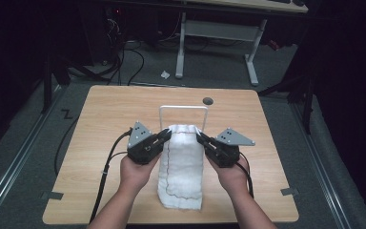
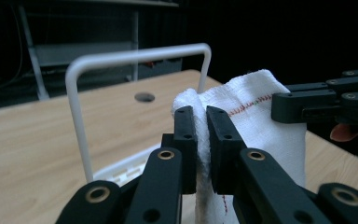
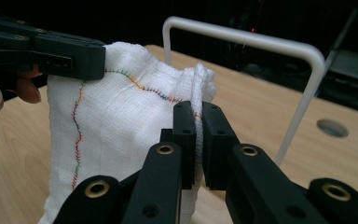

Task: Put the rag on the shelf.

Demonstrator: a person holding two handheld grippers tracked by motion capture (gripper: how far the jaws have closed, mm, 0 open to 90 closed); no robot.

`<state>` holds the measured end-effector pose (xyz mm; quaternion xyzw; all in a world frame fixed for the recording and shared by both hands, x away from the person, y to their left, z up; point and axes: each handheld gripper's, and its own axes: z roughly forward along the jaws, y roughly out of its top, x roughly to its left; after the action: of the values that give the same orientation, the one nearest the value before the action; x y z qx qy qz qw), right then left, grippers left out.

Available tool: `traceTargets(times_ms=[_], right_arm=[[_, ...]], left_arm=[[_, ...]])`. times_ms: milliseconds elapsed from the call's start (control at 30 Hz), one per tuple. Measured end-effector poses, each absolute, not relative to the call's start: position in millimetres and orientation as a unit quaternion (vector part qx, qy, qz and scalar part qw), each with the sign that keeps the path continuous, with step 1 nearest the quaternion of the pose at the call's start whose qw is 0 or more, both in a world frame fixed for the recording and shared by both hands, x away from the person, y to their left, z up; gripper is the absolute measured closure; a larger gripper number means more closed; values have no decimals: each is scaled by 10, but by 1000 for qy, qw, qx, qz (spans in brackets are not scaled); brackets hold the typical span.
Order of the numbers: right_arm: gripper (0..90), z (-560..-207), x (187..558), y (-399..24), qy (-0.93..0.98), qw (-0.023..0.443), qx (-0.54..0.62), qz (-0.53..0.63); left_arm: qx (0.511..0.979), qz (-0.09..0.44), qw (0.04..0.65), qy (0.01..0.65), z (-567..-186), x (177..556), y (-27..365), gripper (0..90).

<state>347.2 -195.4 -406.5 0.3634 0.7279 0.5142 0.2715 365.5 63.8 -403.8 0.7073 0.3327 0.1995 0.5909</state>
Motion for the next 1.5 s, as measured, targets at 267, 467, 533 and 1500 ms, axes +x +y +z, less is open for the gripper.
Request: traceTargets(times_ms=[267, 467, 533, 1500], right_arm=[[858, -3699, 3496, -1937, 709, 299, 340, 540], [858, -3448, 3525, -1931, 692, 321, 328, 557], [858, -3394, 3535, -1934, 689, 323, 327, 560], [858, -2970, 4336, -2048, 670, 320, 360, 565]], left_arm=[[681, 233, 618, 315, -3658, 3640, 715, 834], [673, 257, 627, 297, -3408, 3680, 732, 835], [671, 263, 628, 292, -3350, 3686, 732, 835], [671, 265, 617, 315, -3000, 4627, 545, 835]])
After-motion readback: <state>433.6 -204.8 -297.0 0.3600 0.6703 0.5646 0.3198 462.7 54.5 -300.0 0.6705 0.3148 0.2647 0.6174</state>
